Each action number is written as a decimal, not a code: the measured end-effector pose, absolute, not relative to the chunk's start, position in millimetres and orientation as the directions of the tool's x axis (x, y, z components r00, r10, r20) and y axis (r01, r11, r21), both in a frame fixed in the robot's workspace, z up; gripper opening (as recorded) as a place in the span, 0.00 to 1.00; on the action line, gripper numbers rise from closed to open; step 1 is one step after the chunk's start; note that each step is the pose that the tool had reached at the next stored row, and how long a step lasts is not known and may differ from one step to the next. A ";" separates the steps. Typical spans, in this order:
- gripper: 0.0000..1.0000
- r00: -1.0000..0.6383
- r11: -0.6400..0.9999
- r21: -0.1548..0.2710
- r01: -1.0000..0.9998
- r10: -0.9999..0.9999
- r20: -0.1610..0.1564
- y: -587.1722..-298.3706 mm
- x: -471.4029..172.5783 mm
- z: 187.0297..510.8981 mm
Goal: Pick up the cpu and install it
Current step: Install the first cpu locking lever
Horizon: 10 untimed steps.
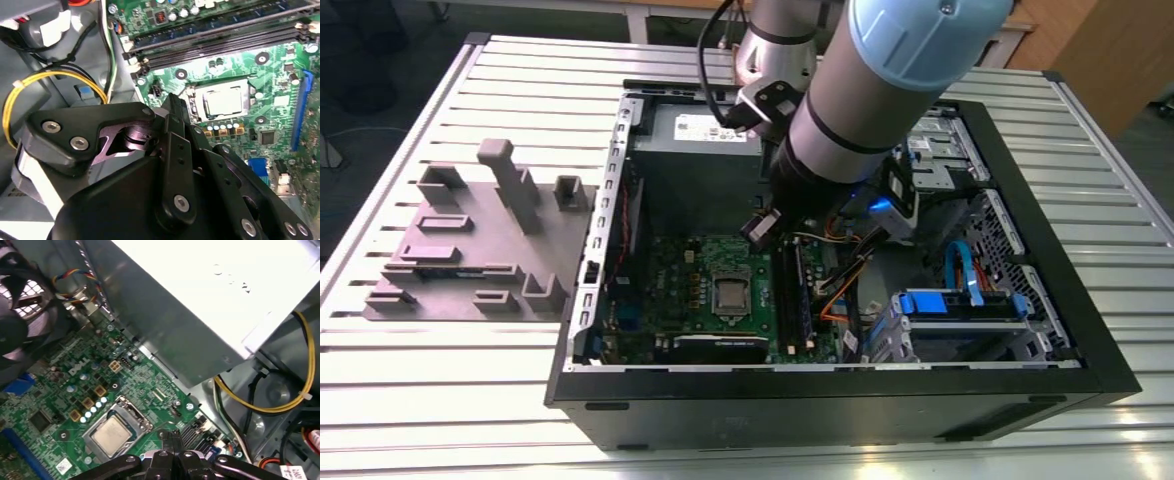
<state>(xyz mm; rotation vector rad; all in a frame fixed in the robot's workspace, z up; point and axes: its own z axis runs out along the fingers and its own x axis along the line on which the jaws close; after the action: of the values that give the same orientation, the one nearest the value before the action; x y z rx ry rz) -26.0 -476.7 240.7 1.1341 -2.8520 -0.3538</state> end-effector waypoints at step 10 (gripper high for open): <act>0.11 -0.729 0.704 0.230 -0.671 -0.683 -0.036 -460.2 -22.4 236.3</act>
<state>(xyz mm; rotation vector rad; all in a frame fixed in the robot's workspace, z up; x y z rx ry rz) -22.4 -460.2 236.3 1.1342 -2.8521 -0.3541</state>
